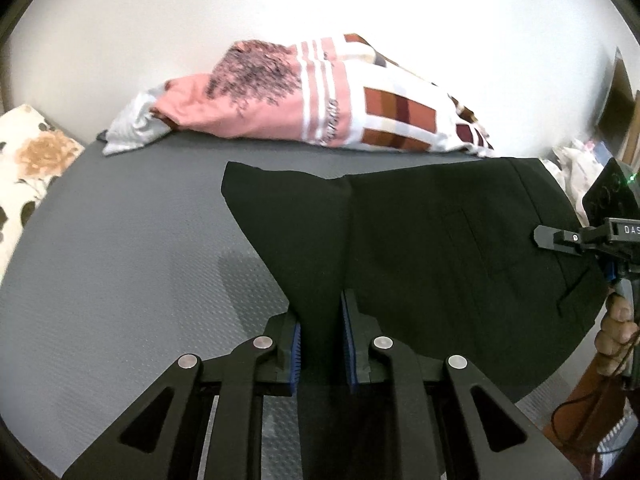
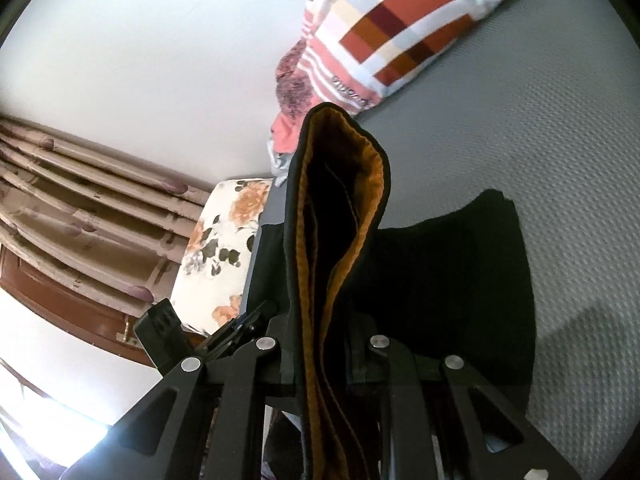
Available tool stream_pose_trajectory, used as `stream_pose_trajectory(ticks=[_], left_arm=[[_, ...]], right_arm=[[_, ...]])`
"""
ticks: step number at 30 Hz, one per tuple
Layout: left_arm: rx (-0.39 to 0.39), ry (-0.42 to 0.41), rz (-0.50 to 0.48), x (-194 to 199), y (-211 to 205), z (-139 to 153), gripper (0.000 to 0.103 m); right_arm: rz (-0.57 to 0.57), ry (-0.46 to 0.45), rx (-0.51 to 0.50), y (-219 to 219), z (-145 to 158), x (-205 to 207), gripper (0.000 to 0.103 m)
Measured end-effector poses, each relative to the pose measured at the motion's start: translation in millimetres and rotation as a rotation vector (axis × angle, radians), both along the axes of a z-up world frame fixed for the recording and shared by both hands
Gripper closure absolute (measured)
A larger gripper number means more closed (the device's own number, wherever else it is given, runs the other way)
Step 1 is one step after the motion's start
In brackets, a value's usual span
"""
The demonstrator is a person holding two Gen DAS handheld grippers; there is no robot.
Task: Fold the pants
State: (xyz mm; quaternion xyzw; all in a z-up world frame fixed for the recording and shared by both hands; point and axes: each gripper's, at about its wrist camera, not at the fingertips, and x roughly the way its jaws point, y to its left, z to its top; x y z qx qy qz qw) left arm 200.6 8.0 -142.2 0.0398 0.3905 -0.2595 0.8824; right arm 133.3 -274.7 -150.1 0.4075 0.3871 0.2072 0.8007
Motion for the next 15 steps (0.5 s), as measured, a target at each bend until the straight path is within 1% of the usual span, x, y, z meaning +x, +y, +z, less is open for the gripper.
stream_pose_trajectory(ticks=[4, 7, 9, 11, 12, 14, 15], left_arm=[[-0.012, -0.007, 0.033, 16, 16, 9, 0.086], [-0.010, 0.003, 0.042, 22, 24, 6, 0.086], [-0.003, 0.022, 0.046, 25, 27, -2, 0.086], [0.003, 0.049, 0.055, 28, 30, -15, 0.086], [0.007, 0.056, 0.058, 29, 30, -19, 0.086], [0.007, 0.062, 0.063, 29, 31, -26, 0.086], [0.008, 0.062, 0.063, 29, 30, -28, 0.086]], right_arm=[[0.021, -0.023, 0.001, 11, 8, 17, 0.088], [0.026, -0.016, 0.005, 17, 6, 26, 0.088], [0.032, 0.011, -0.005, 20, -3, 26, 0.088], [0.045, 0.049, -0.046, 25, -15, 28, 0.088], [0.053, 0.063, -0.052, 26, -21, 29, 0.088], [0.055, 0.103, -0.104, 28, -30, 29, 0.088], [0.058, 0.109, -0.108, 27, -34, 29, 0.087]])
